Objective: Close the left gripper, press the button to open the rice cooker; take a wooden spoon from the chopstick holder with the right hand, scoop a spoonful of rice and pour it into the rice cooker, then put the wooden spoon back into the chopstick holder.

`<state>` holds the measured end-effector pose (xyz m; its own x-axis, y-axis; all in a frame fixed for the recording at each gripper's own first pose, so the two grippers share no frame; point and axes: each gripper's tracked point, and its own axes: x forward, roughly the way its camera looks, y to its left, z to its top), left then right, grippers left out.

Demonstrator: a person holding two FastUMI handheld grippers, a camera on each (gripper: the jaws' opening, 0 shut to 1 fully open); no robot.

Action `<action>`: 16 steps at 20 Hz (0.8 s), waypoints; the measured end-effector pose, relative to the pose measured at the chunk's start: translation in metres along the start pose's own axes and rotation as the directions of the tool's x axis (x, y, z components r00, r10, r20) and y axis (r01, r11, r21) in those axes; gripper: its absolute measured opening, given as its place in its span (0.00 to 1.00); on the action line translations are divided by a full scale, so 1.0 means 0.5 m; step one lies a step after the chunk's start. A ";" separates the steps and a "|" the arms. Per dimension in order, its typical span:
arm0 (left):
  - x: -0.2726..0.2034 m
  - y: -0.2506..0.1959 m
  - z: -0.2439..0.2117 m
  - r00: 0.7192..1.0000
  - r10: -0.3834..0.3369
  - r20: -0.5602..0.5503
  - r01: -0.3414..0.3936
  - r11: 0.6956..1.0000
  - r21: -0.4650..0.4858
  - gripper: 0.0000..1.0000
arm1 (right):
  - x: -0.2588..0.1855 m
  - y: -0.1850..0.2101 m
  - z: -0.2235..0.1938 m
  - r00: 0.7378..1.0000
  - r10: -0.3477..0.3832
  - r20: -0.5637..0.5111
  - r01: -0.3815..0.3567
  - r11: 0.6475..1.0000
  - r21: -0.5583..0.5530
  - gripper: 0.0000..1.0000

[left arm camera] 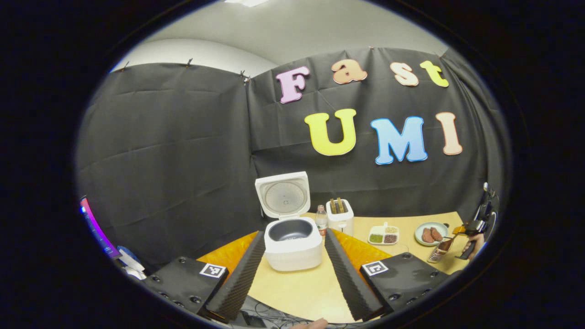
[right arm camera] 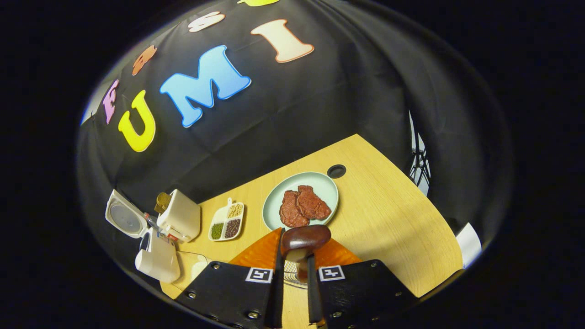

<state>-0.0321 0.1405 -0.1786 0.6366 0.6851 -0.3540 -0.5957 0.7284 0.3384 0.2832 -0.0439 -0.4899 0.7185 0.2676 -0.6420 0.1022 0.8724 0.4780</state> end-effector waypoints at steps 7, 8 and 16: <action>0.007 -0.016 -0.018 1.000 -0.012 -0.005 0.012 1.000 -0.008 0.94 | -0.014 -0.018 -0.008 0.998 -0.036 0.055 0.042 0.992 -0.120 0.31; 0.005 -0.020 -0.014 1.000 -0.015 0.003 0.015 1.000 -0.001 0.94 | -0.019 -0.016 -0.007 0.998 -0.029 0.047 0.034 0.993 -0.114 0.32; 0.017 -0.026 -0.012 0.999 -0.038 0.012 0.038 0.999 -0.022 0.94 | -0.104 -0.106 0.044 0.972 -0.168 0.164 0.189 0.975 -0.119 0.63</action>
<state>-0.0223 0.1369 -0.1913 0.6645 0.6571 -0.3558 -0.5819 0.7538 0.3054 0.2555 -0.1131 -0.4687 0.7939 0.0462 -0.6063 0.1532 0.9498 0.2730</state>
